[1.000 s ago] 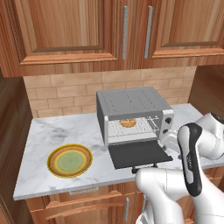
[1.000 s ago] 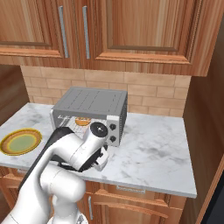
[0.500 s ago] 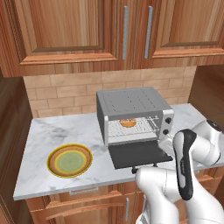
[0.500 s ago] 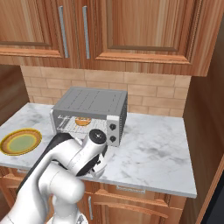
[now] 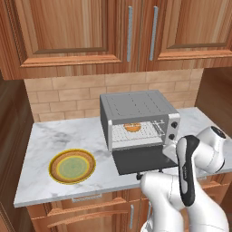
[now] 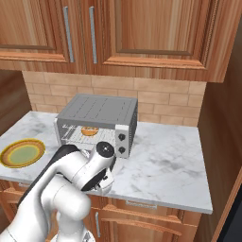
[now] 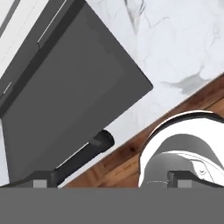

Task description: Pick up the bagel from the plate, place it on the toaster oven rack, close the door, and set the timer.

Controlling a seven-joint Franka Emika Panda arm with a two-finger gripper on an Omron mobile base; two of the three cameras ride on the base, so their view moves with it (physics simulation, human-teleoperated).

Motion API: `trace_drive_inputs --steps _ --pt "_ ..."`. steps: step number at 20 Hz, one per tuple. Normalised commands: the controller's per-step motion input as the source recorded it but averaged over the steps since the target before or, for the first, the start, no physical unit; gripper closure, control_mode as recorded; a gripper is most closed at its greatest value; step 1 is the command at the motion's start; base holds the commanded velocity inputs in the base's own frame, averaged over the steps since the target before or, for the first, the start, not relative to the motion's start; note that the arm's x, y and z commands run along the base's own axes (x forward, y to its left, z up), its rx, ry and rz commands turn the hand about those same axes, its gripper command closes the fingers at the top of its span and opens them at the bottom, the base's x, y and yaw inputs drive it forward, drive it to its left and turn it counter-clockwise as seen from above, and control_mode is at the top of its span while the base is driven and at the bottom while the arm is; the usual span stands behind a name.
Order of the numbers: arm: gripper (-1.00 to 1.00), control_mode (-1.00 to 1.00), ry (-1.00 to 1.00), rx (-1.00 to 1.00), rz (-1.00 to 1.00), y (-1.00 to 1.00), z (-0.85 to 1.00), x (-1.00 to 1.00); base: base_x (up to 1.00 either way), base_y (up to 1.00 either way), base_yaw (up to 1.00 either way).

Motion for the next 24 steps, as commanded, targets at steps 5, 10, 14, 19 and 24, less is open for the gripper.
trace_drive_inputs --steps 5,10,14,19,24 --pt "-1.0 -1.0 0.0 0.02 0.0 0.0 -0.05 0.18 0.0 0.0 0.0" --pt "-1.0 -1.0 0.0 0.02 0.0 0.0 -0.11 0.25 0.0 0.0 0.0" --pt "-1.0 -1.0 0.01 0.01 0.0 0.0 -0.19 0.19 0.0 0.0 0.0" --pt "-1.0 -1.0 0.01 0.01 0.0 0.0 -0.3 0.01 0.0 0.0 0.0" --pt "-1.0 -1.0 0.01 0.02 0.0 0.0 -0.32 0.03 0.0 0.0 0.0"
